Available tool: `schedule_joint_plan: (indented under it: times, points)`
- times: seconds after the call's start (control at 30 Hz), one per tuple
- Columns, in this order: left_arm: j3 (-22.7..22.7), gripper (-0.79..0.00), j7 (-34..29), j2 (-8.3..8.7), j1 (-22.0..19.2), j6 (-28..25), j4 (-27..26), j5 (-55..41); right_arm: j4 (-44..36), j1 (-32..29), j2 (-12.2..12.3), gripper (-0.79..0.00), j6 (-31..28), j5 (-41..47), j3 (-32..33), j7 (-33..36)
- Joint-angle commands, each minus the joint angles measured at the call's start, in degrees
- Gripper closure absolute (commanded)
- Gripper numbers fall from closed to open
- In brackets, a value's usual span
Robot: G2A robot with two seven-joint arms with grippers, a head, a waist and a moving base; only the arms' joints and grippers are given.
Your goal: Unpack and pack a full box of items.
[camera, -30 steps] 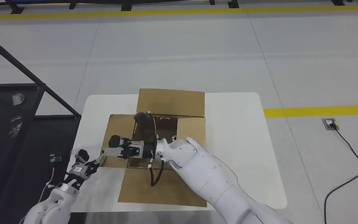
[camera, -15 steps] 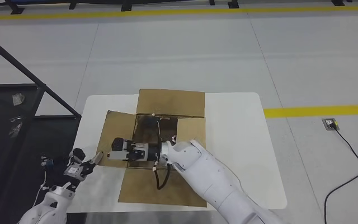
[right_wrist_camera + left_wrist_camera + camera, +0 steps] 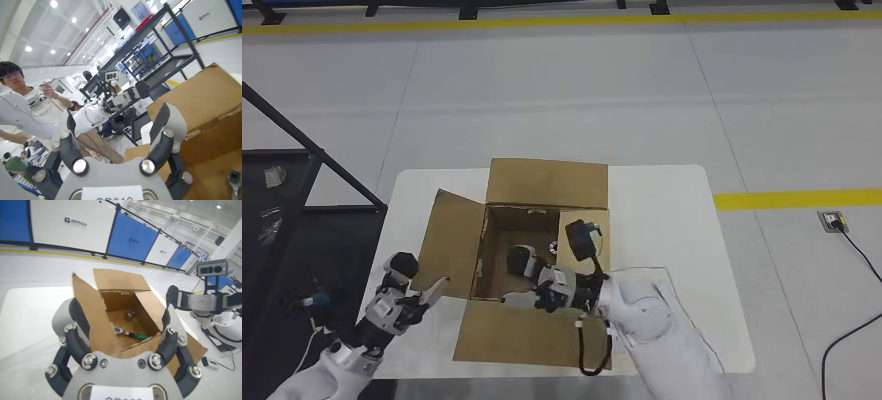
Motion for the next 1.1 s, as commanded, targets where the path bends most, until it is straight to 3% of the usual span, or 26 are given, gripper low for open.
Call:
schedule_joint_plan:
  times: [0.0, 0.13, 0.37, 0.7, 0.8, 0.9, 1.07]
  points:
    - [2.14, -0.785, -5.44, 0.18, -1.86, 0.15, -1.35, -2.84, -7.30, -7.01, 1.11, -0.785, -0.39, 0.44, 4.95, -0.69]
    - [9.04, -0.785, -13.02, 0.16, -8.84, 4.38, -0.50, -4.89, -13.74, -16.49, 2.74, -0.785, -4.92, 2.42, 12.84, -3.98]
    - [20.75, -0.785, -27.11, -0.53, -22.22, 13.77, 8.31, -15.44, -18.09, -26.95, 4.18, -0.785, -9.18, 3.61, 20.55, -9.31]
    - [20.75, -0.785, -27.11, -0.53, -22.22, 13.77, 8.31, -15.44, -18.09, -26.95, 4.18, -0.785, -9.18, 3.61, 20.55, -9.31]
    - [20.71, -0.785, -28.16, -0.54, -21.28, 13.68, 9.29, -19.72, -18.45, -26.77, 4.29, -0.785, -8.10, 2.63, 19.97, -9.03]
    - [21.89, -0.785, -32.23, -0.61, -23.97, 16.71, 12.27, -23.61, -18.99, -26.20, 4.33, -0.785, -5.40, -0.06, 19.88, -12.16]
    - [28.51, -0.785, -40.17, -1.46, -33.58, 21.20, 21.17, -29.34, -19.55, -27.01, 4.73, -0.785, -4.61, -1.13, 20.42, -16.07]
